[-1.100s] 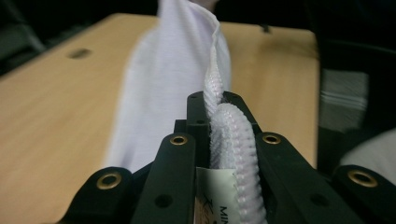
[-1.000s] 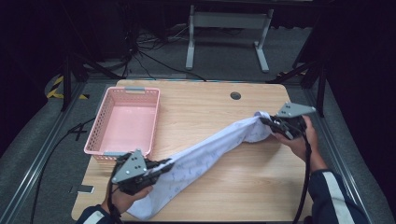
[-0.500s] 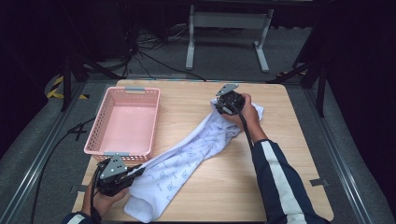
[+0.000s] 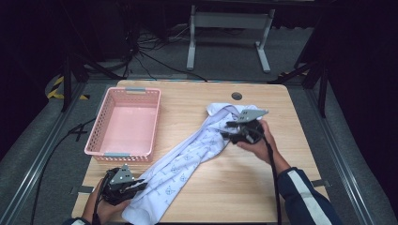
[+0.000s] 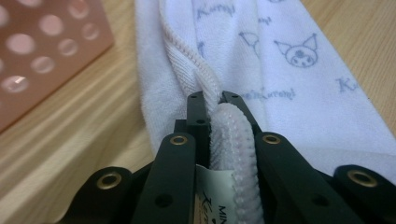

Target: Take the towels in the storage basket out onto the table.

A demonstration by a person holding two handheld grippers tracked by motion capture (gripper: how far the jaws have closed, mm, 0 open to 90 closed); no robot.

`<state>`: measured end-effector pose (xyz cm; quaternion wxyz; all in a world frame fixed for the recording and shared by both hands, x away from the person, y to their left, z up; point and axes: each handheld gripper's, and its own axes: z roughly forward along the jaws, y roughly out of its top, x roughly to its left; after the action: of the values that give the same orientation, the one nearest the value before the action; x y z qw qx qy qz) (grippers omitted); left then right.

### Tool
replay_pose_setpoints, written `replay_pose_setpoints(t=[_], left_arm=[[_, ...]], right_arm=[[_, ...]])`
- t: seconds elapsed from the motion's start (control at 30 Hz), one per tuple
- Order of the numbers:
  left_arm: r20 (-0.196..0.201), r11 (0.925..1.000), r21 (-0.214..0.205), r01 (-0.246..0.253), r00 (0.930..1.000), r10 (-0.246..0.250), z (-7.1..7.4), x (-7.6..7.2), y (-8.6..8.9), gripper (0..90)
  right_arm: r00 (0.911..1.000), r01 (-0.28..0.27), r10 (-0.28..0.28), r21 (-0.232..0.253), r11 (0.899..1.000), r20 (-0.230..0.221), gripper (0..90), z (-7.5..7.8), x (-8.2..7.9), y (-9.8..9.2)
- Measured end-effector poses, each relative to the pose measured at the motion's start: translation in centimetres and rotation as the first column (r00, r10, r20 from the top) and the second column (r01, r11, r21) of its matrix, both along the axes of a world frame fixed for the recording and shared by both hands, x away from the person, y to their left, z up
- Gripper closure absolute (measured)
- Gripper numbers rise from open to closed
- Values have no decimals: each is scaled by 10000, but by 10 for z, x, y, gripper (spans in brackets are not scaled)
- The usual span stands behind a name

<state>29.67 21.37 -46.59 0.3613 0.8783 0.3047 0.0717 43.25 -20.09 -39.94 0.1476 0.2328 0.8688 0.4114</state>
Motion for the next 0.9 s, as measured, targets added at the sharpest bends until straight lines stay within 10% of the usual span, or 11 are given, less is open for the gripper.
replay_pose_setpoints(t=[0.07, 0.17, 0.23, 0.33, 0.47, 0.63, 0.77, 0.9], left_arm=[[-95, 9999, -13, 115, 9999, -115, 0, 1, -3, 828], [-212, 9992, -117, 387, 9990, -390, -1, 1, -10, 828], [-199, 9977, -194, 650, 9977, -654, -1, -1, -21, 829], [-320, 9944, -239, 1031, 9941, -1038, -1, -4, -31, 829], [-419, 9766, -329, 2126, 9760, -2139, 0, -12, -66, 829], [71, 9408, -440, 3360, 9418, -3361, 9, -17, -115, 830], [1246, 9426, -1258, 3094, 9475, -2944, 34, -15, -120, 830], [1522, 9468, -1868, 2620, 9598, -2356, 47, -13, -107, 829]], right_arm=[[9997, -50, 31, -771, 9970, -253, 441, -27, 2, 16], [9977, 174, -190, -258, 9995, -649, 469, -41, 13, 17], [9950, 827, -876, -950, 9920, -483, 562, -54, 26, 12], [9902, 1066, -1126, -731, 9916, -829, 592, -54, 30, -1], [9856, 1353, -1472, -1345, 9816, -832, 681, -48, 27, -28], [9800, 1684, -1764, -886, 9817, -924, 873, -49, 29, -54], [9751, 2213, -2216, -420, 9743, -32, 884, -27, 29, -67], [9717, 2134, -2138, 150, 9768, 1004, 884, 18, 29, -64]])
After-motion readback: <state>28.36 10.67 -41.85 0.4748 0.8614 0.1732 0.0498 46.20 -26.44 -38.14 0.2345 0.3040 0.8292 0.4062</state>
